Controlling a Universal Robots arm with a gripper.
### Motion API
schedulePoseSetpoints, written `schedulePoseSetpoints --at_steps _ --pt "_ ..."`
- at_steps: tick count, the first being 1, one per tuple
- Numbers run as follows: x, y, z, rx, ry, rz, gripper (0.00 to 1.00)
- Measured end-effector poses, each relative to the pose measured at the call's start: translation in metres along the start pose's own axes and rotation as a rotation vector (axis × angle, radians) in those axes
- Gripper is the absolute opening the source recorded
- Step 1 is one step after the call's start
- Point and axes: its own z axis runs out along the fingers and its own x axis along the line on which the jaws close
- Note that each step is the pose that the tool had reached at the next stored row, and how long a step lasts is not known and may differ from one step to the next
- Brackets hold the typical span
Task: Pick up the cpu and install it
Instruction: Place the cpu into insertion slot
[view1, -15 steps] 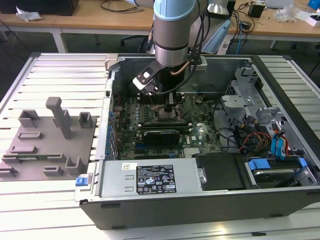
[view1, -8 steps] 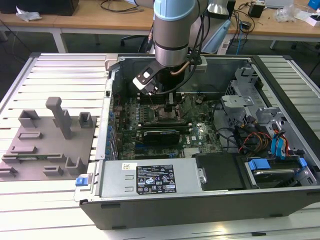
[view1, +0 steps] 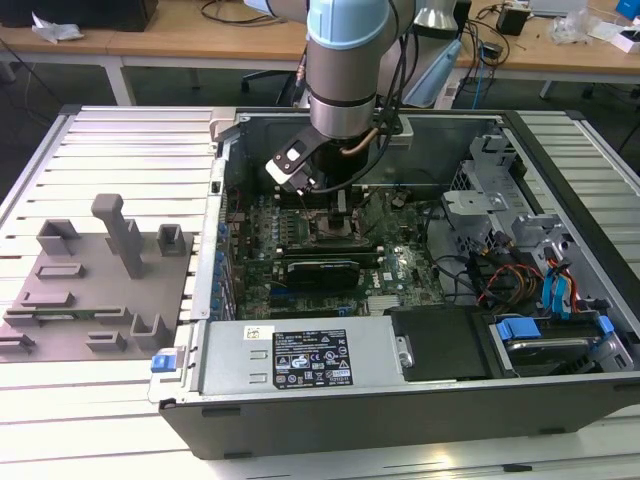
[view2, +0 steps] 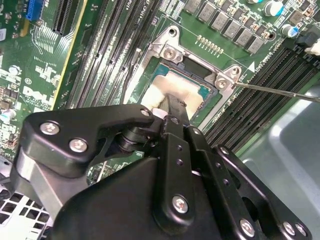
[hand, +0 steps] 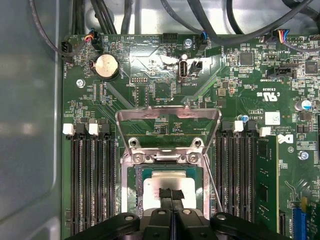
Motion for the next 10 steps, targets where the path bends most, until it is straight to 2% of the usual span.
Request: schedulePoseSetpoints --at_steps 10 --pt "0.0001 -0.0007 0.002 -0.0001 0.0021 0.001 0.11"
